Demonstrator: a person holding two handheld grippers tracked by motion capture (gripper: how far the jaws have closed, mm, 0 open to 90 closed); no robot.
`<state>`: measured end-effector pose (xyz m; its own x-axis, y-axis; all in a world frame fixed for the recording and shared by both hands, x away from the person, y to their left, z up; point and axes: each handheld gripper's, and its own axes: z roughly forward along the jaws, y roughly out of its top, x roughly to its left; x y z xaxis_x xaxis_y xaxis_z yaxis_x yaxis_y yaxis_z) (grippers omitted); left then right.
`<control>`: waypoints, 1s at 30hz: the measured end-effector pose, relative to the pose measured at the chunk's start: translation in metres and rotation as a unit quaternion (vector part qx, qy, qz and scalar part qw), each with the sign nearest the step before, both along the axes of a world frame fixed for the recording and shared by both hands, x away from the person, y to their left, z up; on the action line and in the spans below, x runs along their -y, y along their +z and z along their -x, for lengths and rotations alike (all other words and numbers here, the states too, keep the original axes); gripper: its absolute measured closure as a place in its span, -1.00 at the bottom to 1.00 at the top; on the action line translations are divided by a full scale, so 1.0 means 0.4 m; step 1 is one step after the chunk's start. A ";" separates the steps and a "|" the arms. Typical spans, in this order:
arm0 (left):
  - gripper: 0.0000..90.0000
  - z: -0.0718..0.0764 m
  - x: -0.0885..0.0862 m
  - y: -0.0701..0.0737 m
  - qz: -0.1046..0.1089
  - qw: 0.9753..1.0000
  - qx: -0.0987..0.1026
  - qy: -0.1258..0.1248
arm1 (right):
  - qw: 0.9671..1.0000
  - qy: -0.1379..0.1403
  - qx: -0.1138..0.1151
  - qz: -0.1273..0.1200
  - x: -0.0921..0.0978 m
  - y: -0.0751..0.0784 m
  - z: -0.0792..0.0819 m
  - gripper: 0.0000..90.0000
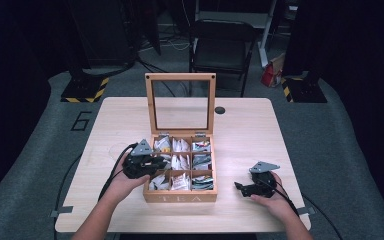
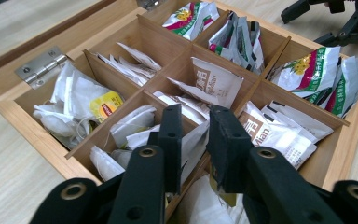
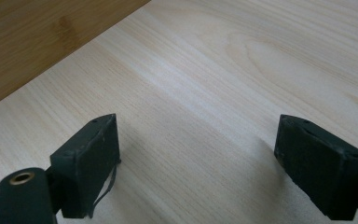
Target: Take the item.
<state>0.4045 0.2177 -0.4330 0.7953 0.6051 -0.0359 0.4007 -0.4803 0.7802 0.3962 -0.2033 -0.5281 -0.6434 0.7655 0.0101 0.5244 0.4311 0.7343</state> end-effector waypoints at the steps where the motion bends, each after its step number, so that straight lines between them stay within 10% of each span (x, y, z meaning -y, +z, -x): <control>1: 0.71 -0.001 0.001 -0.002 -0.001 1.000 -0.004 0.000 | 1.000 0.000 0.000 0.000 0.000 0.000 0.000 -0.70; 30: 0.97 0.000 -0.003 -0.002 -0.001 1.000 0.004 -0.004 | 1.000 0.000 0.000 0.000 0.000 0.000 0.000 -0.70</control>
<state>0.4045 0.2188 -0.4337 0.8000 0.5993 -0.0286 0.3914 -0.4853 0.7819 0.3963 -0.2033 -0.5281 -0.6438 0.7651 0.0099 0.5240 0.4313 0.7345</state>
